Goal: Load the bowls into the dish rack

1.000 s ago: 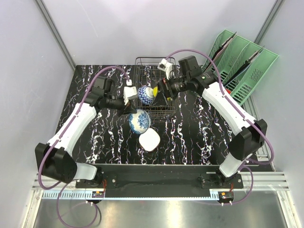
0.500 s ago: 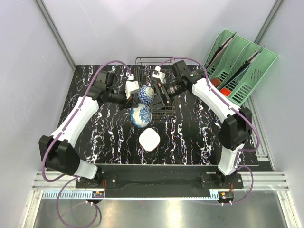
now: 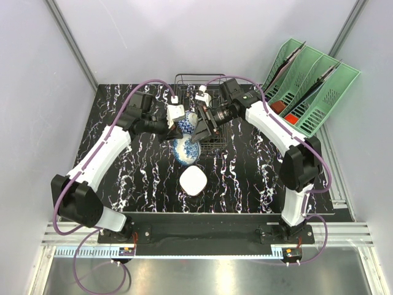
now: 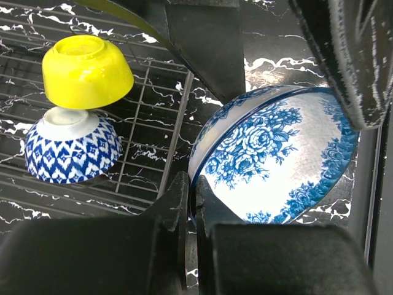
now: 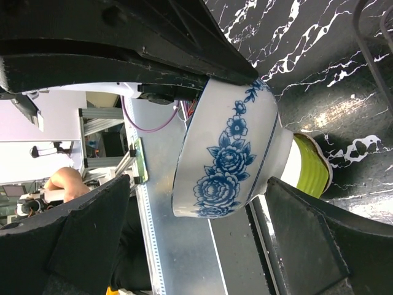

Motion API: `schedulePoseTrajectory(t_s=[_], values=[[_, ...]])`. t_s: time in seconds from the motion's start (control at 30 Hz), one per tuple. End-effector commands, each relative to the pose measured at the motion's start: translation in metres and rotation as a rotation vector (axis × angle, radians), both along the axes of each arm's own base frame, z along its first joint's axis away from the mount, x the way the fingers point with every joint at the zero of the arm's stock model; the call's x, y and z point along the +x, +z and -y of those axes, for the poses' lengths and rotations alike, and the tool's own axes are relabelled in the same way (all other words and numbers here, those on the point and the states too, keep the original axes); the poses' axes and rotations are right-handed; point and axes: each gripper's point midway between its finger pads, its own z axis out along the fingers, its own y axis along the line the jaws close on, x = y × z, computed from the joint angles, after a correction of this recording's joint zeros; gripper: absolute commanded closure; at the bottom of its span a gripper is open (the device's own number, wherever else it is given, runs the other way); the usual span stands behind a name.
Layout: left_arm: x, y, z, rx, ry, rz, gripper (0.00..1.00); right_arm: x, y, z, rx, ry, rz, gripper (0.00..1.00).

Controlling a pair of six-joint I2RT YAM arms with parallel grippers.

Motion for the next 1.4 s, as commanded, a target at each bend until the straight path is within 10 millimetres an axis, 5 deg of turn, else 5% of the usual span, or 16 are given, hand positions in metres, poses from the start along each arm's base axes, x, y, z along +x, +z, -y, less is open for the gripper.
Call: schedulePoseTrajectory(t_s=[0.0,0.67,1.37], values=[[0.008,0.046,0.007,-0.077,-0.008,0.134,1.0,0.0,0.002,-0.005,0.03,0.014,-0.009,0.0],[0.006,0.062,0.007,-0.106,0.01,0.186,1.0,-0.003,-0.013,-0.003,-0.001,0.006,-0.041,0.0],[0.004,0.051,0.009,-0.112,0.001,0.153,1.0,-0.005,0.015,-0.009,0.128,0.081,-0.078,0.02]])
